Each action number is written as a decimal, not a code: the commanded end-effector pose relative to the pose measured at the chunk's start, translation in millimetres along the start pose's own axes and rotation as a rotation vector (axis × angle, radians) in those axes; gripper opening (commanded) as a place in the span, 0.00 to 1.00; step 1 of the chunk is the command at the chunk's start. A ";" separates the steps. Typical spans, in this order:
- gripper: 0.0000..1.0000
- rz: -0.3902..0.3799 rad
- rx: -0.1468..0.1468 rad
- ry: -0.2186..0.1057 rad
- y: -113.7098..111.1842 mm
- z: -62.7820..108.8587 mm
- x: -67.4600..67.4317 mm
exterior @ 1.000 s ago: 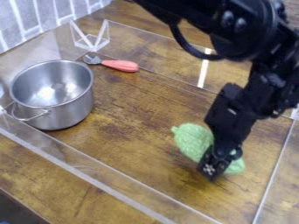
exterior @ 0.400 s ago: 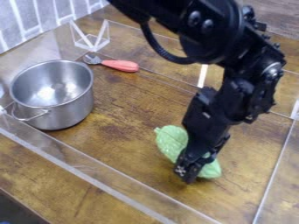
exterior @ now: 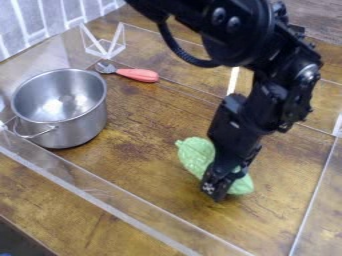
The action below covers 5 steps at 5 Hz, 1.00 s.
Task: Put the green object in the silver pot
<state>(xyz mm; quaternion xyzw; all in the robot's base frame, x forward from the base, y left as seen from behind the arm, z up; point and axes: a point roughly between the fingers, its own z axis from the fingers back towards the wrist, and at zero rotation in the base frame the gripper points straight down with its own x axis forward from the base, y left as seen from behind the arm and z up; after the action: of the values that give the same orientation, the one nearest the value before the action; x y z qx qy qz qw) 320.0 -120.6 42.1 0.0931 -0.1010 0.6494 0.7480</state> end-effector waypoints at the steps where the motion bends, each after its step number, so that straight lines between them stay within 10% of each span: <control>1: 0.00 -0.024 -0.092 0.025 -14.6 28.0 5.8; 5: 0.00 -0.113 -0.119 0.030 -36.2 40.7 -12.9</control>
<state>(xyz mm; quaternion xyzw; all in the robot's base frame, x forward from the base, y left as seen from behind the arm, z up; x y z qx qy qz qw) 343.3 -144.1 54.1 0.0793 -0.1074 0.5978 0.7905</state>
